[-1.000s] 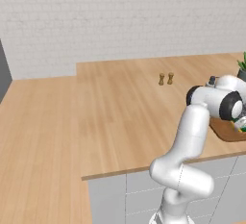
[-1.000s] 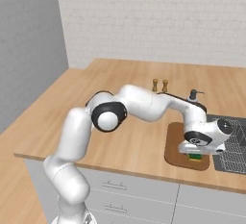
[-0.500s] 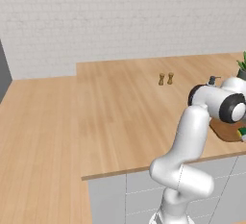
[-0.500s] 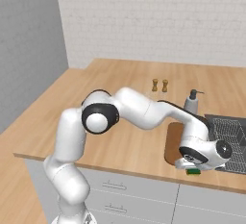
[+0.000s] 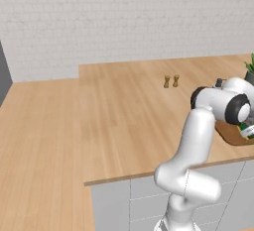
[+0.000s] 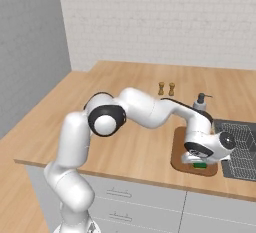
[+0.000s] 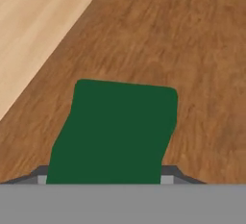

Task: Pick up the sponge from the counter and clean the cutting board by briefly scrubbing or pressing down on the cutting board. Once finished, release the sponge.

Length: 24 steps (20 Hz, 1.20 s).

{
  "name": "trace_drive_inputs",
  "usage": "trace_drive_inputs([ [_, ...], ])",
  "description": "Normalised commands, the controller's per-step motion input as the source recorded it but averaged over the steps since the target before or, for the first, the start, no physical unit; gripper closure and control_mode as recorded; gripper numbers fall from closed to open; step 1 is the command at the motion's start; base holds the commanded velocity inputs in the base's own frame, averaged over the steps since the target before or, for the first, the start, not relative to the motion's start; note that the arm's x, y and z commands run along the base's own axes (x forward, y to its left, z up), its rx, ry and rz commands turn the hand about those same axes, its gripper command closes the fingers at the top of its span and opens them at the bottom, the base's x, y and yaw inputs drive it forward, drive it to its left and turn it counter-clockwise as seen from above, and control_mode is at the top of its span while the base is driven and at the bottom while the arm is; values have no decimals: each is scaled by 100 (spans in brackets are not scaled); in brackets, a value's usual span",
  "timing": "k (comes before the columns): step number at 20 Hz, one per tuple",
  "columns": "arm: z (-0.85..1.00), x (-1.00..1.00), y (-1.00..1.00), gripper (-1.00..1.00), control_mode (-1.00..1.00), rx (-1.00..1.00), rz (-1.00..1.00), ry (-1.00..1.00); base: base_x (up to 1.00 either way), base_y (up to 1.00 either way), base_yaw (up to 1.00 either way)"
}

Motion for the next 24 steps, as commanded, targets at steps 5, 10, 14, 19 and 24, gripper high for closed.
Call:
trace_drive_inputs([
  [5, -1, 52, -4, 100, -100, 0, 0, 1, 0, 0, 0],
  [10, -6, 67, 0, 100, -100, 0, 1, 0, 0, 0, 0],
  [14, -3, 94, -2, 100, -100, 0, 3, 3, 0, 0, 0],
  [19, 0, 88, -26, 100, -100, 0, 0, 5, 0, 0, 0],
  [24, -16, 3, -57, 100, -100, 0, 0, 0, 0, 0, 0],
])
